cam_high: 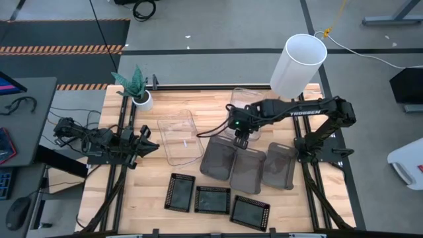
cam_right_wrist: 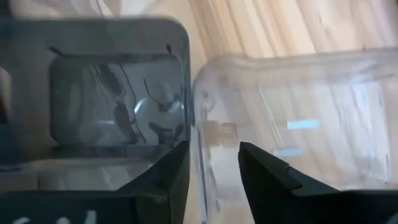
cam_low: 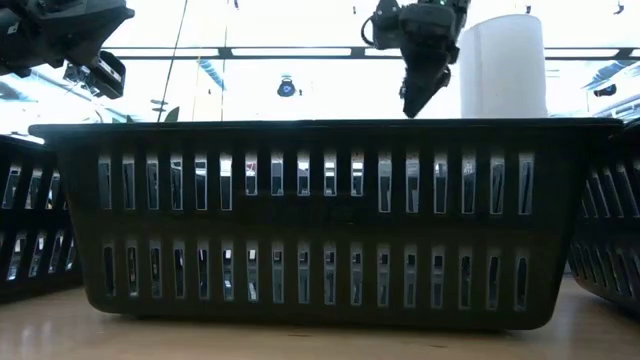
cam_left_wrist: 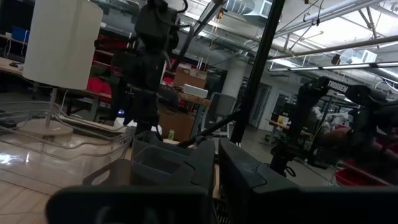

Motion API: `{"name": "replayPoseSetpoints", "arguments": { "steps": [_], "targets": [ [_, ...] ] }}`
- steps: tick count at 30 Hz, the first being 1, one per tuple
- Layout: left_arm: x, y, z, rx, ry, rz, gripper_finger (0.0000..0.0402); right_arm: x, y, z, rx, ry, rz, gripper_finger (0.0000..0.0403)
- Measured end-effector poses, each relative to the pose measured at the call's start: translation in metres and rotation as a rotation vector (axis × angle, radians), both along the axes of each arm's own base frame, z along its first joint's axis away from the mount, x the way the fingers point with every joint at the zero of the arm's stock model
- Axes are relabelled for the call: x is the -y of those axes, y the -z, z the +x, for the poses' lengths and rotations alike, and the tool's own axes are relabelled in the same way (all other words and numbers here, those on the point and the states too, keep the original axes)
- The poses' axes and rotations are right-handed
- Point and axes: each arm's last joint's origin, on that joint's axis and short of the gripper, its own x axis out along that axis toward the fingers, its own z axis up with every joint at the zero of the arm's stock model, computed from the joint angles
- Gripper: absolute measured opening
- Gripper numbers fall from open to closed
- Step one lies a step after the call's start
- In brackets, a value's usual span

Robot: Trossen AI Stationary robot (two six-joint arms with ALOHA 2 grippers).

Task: Stack baskets by color
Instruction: Stack the left transparent black bin on top of the middle transparent black bin

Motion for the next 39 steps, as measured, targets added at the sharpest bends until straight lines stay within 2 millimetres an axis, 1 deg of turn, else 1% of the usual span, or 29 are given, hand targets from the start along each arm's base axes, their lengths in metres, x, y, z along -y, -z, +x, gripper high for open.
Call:
{"name": "replayPoseSetpoints", "arguments": {
  "steps": [5,8,11,16,20,24,30,33,39],
  "targets": [
    [0.000,0.000,0.000,-0.001,0.000,0.000,0.0035,-0.001,-0.009,0.013,0.142,-0.063,0.011,0.0144],
    [0.000,0.000,0.000,-0.001,0.000,0.000,0.0035,-0.002,-0.010,0.027,0.246,-0.122,-0.018,0.0144],
    [0.000,0.000,0.000,0.000,0.000,0.000,0.0031,-0.006,-0.005,0.042,0.312,-0.181,-0.036,0.0144],
    [0.000,-0.001,0.000,0.005,0.000,-0.002,0.0029,-0.015,0.005,0.063,0.394,-0.235,-0.009,0.0144],
    [0.000,0.001,0.001,-0.009,0.003,0.004,0.0035,-0.028,0.004,0.074,0.476,-0.283,0.016,0.0143],
    [0.001,0.002,0.002,-0.026,0.001,0.010,0.0034,-0.039,0.004,0.079,0.497,-0.316,0.017,0.0143],
    [0.001,0.002,0.002,-0.025,-0.006,0.007,0.0028,-0.054,0.009,0.077,0.455,-0.300,0.041,0.0142],
    [0.001,0.002,0.003,-0.028,-0.007,0.009,0.0033,-0.065,0.019,0.079,0.428,-0.280,0.058,0.0142],
    [0.001,0.002,0.003,-0.028,-0.007,0.009,0.0034,-0.093,0.044,0.086,0.362,-0.259,0.128,0.0142]
  ]
}}
